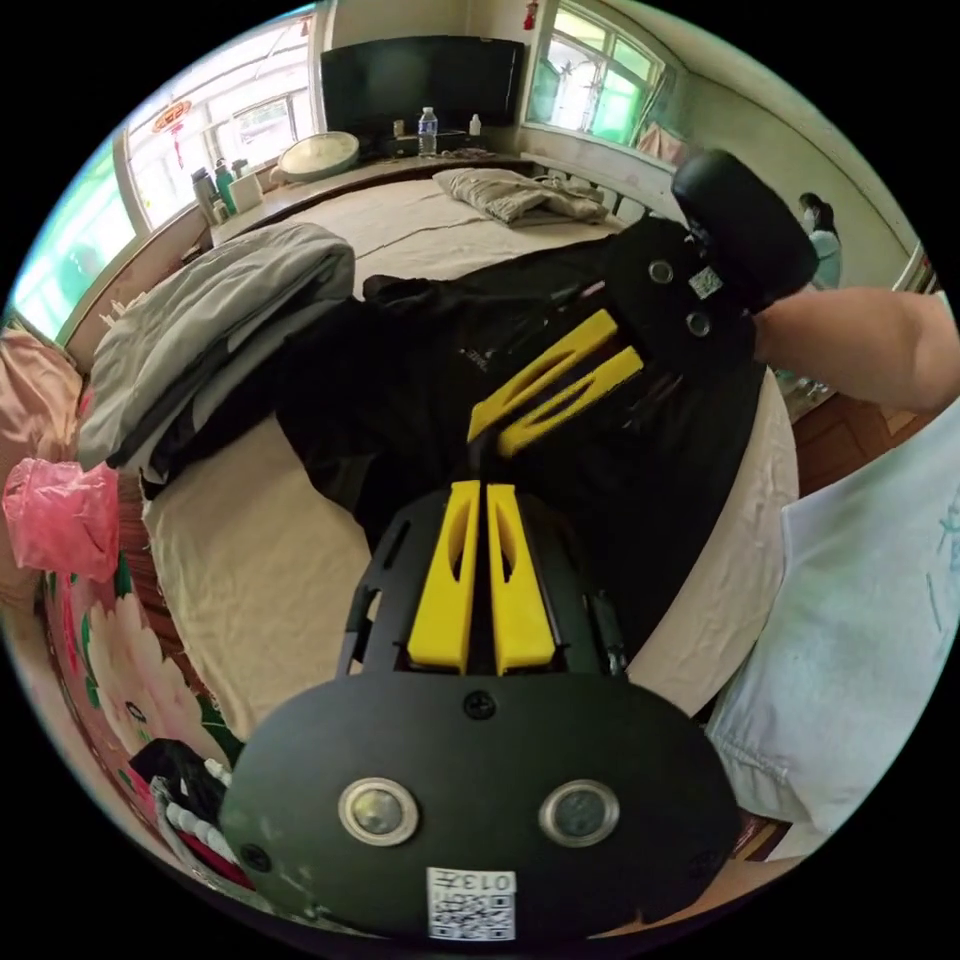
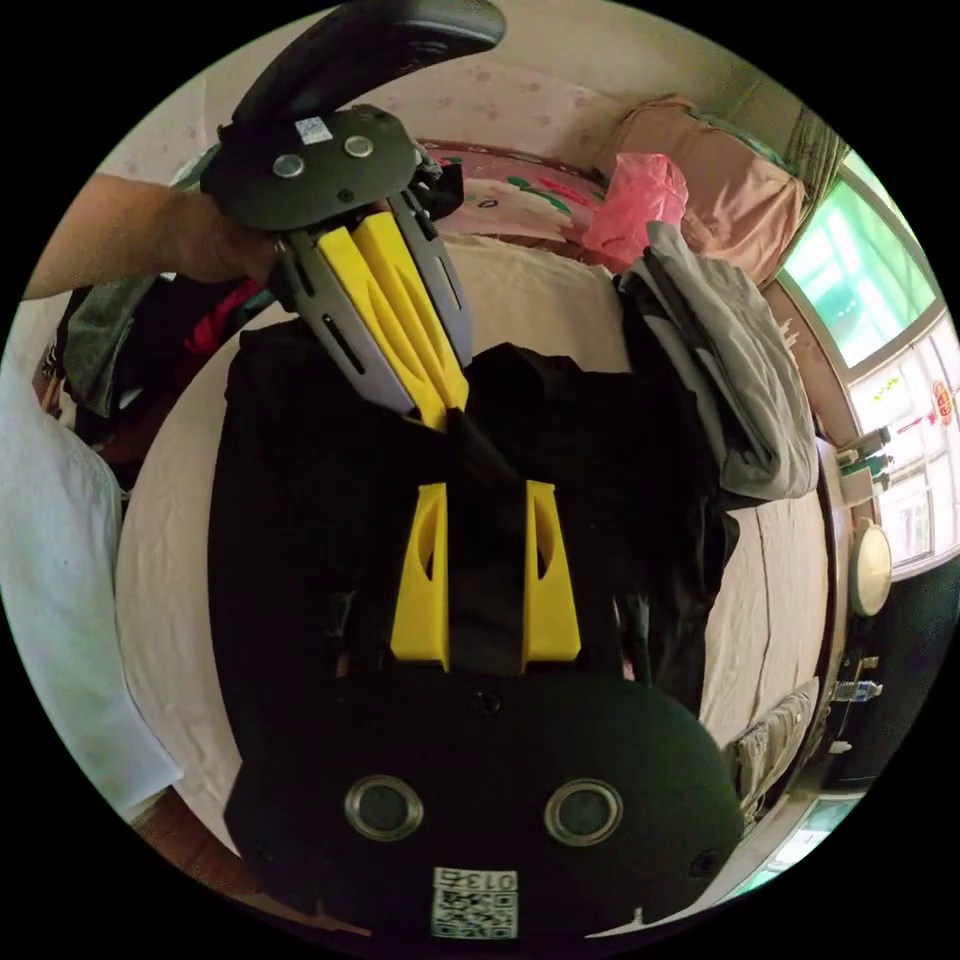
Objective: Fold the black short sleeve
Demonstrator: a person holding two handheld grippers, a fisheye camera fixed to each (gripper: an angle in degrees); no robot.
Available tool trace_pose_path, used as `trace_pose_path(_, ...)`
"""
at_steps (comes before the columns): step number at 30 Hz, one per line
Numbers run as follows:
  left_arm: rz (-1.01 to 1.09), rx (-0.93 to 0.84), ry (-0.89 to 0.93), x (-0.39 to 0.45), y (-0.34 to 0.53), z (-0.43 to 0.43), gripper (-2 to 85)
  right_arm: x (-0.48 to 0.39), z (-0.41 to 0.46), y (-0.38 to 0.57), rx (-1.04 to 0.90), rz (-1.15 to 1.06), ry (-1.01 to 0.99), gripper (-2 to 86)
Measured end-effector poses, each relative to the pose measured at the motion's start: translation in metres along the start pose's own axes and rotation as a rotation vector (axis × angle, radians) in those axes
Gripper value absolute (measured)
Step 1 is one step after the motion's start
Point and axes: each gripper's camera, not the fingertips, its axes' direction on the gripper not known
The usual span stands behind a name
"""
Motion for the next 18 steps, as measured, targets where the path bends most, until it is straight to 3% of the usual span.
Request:
trace_pose_path(5, -0.005, 0.079, 0.035, -0.007, 0.008, -0.050, 0.0, 0.010, -0.021, 0.004, 0.071, 0.092, -0.057, 1.5)
trace_pose_path(10, 0.022, 0.140, 0.050, 0.015, 0.025, -0.089, -0.1, -0.034, -0.047, 0.026, 0.124, 0.051, 0.068, 1.8)
trace_pose_path(18, -0.020, -0.094, 0.123, 0.048, 0.063, -0.059, 0.9, -0.120, 0.006, 0.050, -0.024, 0.199, 0.069, 6.7)
